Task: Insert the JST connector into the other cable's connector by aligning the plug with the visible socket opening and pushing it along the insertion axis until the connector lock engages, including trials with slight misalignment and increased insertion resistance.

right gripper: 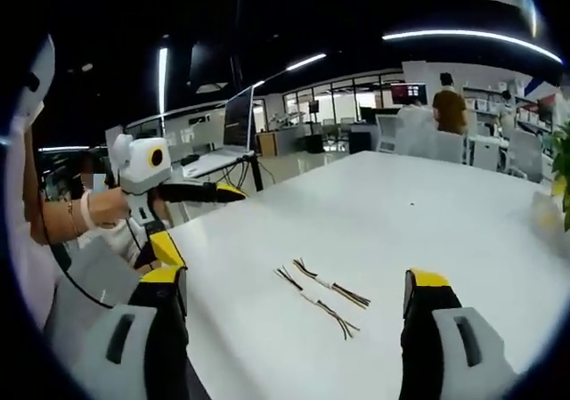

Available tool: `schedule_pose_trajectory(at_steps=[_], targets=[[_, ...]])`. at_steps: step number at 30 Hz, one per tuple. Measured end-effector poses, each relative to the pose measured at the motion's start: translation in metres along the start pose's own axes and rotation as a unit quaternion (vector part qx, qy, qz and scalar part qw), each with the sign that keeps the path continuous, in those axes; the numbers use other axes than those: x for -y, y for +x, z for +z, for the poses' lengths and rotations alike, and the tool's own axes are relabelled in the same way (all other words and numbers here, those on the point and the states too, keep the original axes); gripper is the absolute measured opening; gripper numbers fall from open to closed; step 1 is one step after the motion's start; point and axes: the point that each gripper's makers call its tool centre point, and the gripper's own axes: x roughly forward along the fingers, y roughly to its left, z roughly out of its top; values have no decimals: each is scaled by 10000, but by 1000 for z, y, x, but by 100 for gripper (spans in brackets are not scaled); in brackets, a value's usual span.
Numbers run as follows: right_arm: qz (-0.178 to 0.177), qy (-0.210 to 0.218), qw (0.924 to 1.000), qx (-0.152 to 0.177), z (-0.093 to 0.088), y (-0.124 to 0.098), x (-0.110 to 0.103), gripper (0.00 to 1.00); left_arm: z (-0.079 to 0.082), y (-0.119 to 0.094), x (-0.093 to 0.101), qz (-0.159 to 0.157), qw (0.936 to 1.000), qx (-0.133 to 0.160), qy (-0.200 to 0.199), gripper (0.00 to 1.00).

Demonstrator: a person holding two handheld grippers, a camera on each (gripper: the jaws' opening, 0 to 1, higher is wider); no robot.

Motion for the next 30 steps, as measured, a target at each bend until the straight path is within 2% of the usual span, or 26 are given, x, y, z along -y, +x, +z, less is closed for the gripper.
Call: schedule_pose_trajectory(at_steps=[5,11,17,20,24,28,30], targets=[[-192,30,9998,9,0,-10,2,100,0,-7,1,63,10000,-15,-9,99],[-390,210,9988,232,9,-25,5,100,2,-16,0,134,9999,-71,68,99],[-541,267,9981,143,0,-34,6,100,-4,-25,-1,237,9996,-139,58,99],[-622,255,9977,114,-4,-39,5,100,-8,-31,-4,280,9995,-71,-114,99],[-664,322,9972,139,-6,-41,4,100,-16,-36,-6,372,9990,-222,-139,99],[-714,317,9969,112,-9,-45,4,100,-16,-42,-7,456,9986,-180,-181,99],[-740,337,9966,100,-11,-47,4,100,-19,-43,-8,504,9983,-254,-131,99]])
